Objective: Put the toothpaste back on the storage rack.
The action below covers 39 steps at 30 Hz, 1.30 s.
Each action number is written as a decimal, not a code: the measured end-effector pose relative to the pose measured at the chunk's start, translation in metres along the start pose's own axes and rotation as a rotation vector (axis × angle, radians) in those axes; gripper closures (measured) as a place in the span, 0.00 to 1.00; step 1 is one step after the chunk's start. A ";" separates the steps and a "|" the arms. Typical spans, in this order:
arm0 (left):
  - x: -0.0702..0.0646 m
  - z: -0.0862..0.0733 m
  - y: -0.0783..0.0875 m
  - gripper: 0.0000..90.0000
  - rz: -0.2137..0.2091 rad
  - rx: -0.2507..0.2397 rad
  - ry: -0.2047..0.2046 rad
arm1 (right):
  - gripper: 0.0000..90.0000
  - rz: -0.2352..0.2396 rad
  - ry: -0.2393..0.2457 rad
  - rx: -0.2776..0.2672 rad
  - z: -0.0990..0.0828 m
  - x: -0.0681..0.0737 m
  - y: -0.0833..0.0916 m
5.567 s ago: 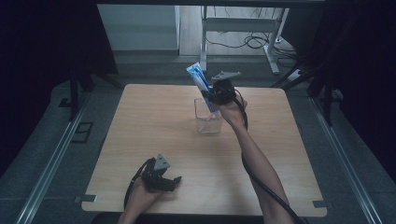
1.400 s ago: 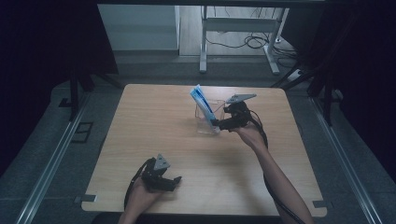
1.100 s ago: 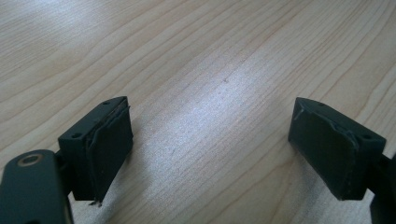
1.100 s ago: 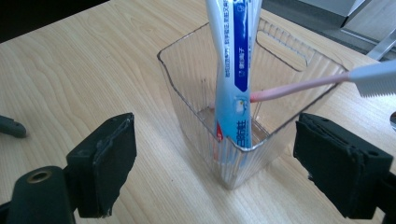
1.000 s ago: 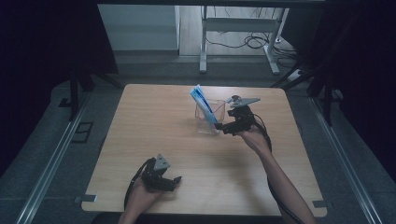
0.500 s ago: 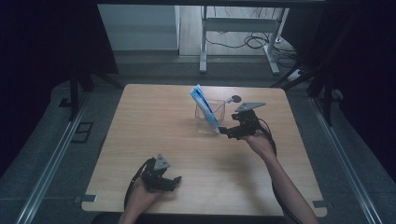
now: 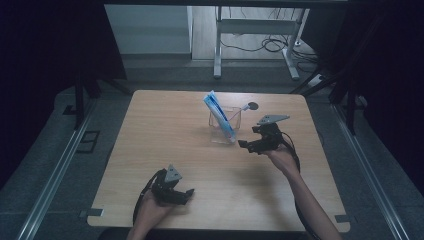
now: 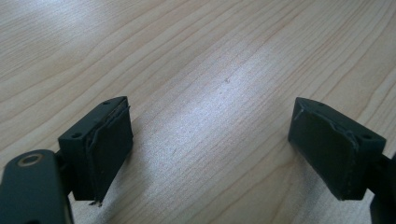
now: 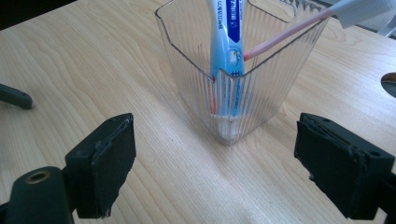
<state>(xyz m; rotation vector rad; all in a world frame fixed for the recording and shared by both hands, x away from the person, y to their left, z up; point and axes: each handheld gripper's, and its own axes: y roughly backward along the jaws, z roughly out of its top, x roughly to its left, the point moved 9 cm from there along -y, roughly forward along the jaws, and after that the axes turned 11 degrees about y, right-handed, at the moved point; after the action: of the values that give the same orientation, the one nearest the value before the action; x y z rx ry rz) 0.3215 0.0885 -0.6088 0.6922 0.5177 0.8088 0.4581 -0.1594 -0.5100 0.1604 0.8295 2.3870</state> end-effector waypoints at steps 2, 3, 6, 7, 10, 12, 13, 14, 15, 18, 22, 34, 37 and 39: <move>0.000 0.000 0.000 0.15 0.000 0.000 0.000 | 0.14 -0.002 0.000 -0.001 -0.002 0.001 0.002; 0.000 0.000 0.000 0.15 0.001 0.000 0.001 | 0.14 -0.001 0.000 -0.001 -0.003 0.001 0.003; 0.000 0.000 0.000 0.15 0.001 0.000 0.000 | 0.14 -0.003 0.006 -0.001 -0.007 0.002 0.005; 0.000 0.000 0.000 0.15 0.001 0.000 0.001 | 0.14 -0.004 0.007 0.000 -0.008 0.003 0.005; 0.000 0.000 0.000 0.16 0.001 -0.002 0.001 | 0.14 -0.004 0.013 0.003 -0.012 0.005 0.007; 0.000 0.000 0.000 0.15 0.001 -0.002 0.001 | 0.14 -0.004 0.019 0.005 -0.014 0.007 0.008; 0.000 0.000 0.000 0.15 0.001 -0.002 0.001 | 0.14 -0.007 0.020 0.006 -0.015 0.008 0.009; 0.000 0.000 0.000 0.15 0.001 -0.002 -0.001 | 0.14 -0.008 0.026 0.006 -0.016 0.008 0.010; 0.000 0.000 0.000 0.15 0.001 -0.001 -0.001 | 0.14 -0.007 0.027 0.006 -0.016 0.009 0.011; 0.000 0.000 0.000 0.16 0.001 -0.002 0.001 | 0.14 -0.011 0.029 0.001 -0.017 0.010 0.015; 0.000 0.000 0.000 0.15 0.001 -0.002 -0.003 | 0.14 -0.014 0.031 -0.005 -0.020 0.011 0.019; 0.000 0.000 0.000 0.15 0.001 -0.003 0.001 | 0.14 -0.014 0.011 -0.019 -0.036 0.016 0.028; 0.000 0.000 0.000 0.15 0.001 -0.003 0.002 | 0.14 -0.013 0.009 -0.022 -0.040 0.018 0.031; 0.000 0.000 0.000 0.15 0.001 -0.004 0.002 | 0.14 -0.013 0.007 -0.025 -0.043 0.020 0.033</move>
<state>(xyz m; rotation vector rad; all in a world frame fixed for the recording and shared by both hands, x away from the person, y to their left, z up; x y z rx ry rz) 0.3217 0.0883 -0.6089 0.6887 0.5172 0.8113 0.4127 -0.1910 -0.5262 0.1370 0.8012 2.3861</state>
